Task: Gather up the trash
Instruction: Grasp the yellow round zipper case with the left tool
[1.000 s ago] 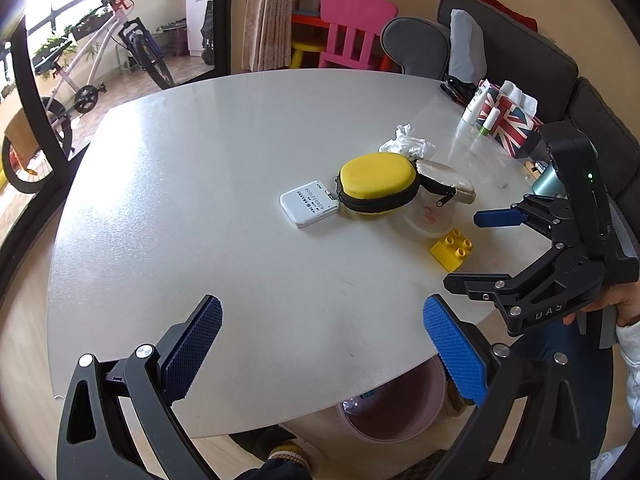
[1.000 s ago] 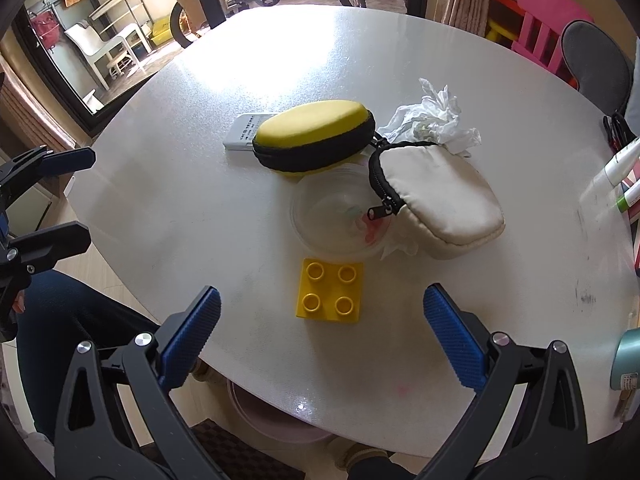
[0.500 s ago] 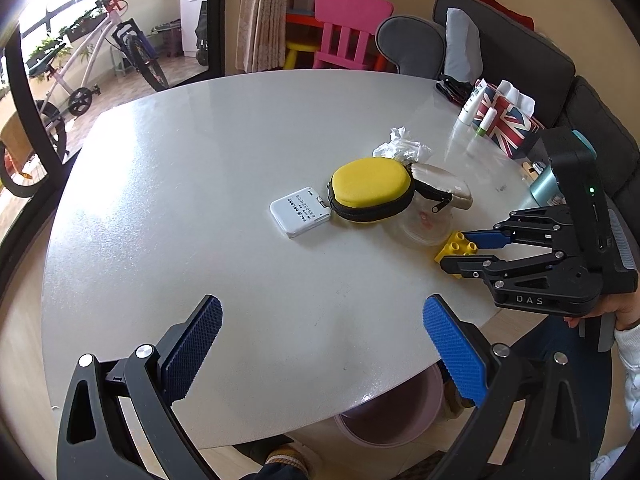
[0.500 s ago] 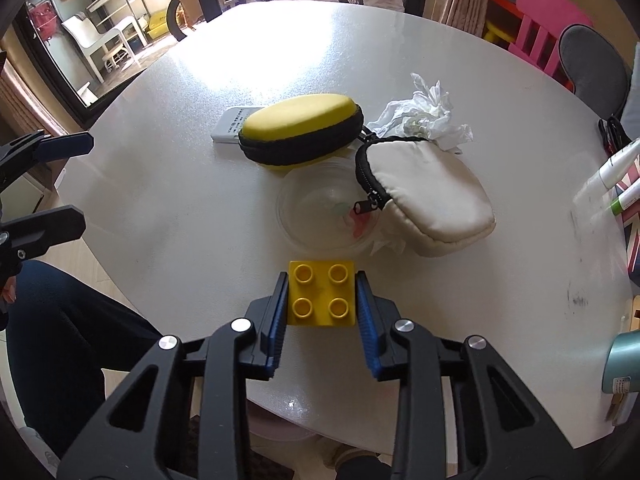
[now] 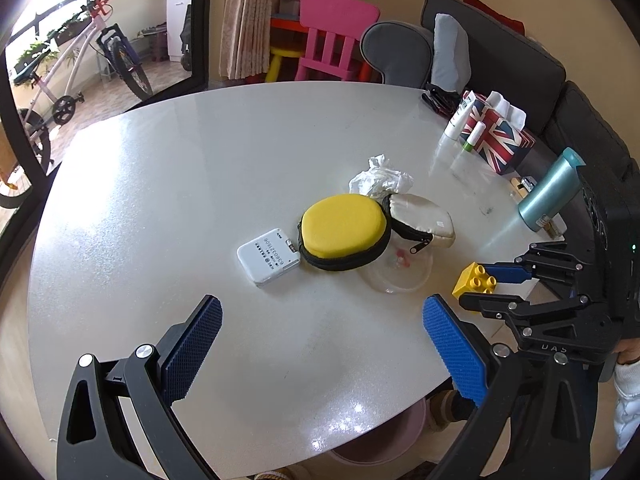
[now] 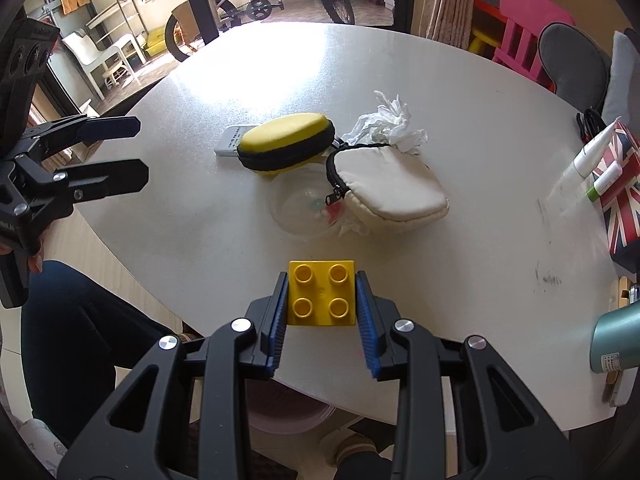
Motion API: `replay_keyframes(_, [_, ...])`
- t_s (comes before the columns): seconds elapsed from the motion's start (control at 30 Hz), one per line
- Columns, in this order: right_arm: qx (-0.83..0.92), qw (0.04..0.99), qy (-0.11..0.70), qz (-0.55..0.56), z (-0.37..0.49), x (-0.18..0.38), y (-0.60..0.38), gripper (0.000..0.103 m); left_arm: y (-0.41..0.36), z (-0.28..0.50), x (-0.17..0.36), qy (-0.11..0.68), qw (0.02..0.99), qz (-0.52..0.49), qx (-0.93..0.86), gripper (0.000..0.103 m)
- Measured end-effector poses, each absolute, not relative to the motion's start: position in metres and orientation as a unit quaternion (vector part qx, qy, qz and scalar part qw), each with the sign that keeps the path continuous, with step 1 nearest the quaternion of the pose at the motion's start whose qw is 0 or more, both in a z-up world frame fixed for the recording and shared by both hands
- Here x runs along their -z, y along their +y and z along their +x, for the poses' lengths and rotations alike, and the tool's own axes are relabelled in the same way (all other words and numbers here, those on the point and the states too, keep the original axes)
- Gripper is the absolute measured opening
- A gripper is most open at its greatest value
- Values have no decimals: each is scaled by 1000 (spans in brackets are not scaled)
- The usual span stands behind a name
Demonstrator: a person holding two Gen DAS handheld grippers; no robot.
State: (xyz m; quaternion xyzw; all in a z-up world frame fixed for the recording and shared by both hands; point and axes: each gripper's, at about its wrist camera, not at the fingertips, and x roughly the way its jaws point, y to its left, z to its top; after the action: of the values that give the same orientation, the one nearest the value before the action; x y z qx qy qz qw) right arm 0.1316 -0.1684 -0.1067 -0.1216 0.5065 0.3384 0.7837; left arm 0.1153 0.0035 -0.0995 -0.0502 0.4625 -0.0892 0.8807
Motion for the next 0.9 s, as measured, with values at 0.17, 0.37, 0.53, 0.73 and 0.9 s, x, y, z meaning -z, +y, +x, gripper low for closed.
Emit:
replay_keyframes(0.17, [-335, 787, 506, -115, 132, 104, -174, 32, -7, 138, 99, 469, 876, -56, 102, 97])
replay_keyframes(0.37, [-328, 790, 507, -107, 133, 105, -180, 32, -10, 167, 110, 494, 859, -86, 106, 97])
replay_keyframes(0.53, [-323, 790, 510, -104, 134, 105, -183, 32, -8, 188, 123, 517, 842, -119, 99, 97])
replay_keyframes(0.73, [-318, 793, 511, -99, 136, 105, -189, 32, -8, 207, 140, 541, 818, -163, 105, 97])
replay_keyframes(0.9, [-316, 793, 512, -98, 138, 106, -191, 32, -10, 214, 145, 547, 812, -173, 106, 96])
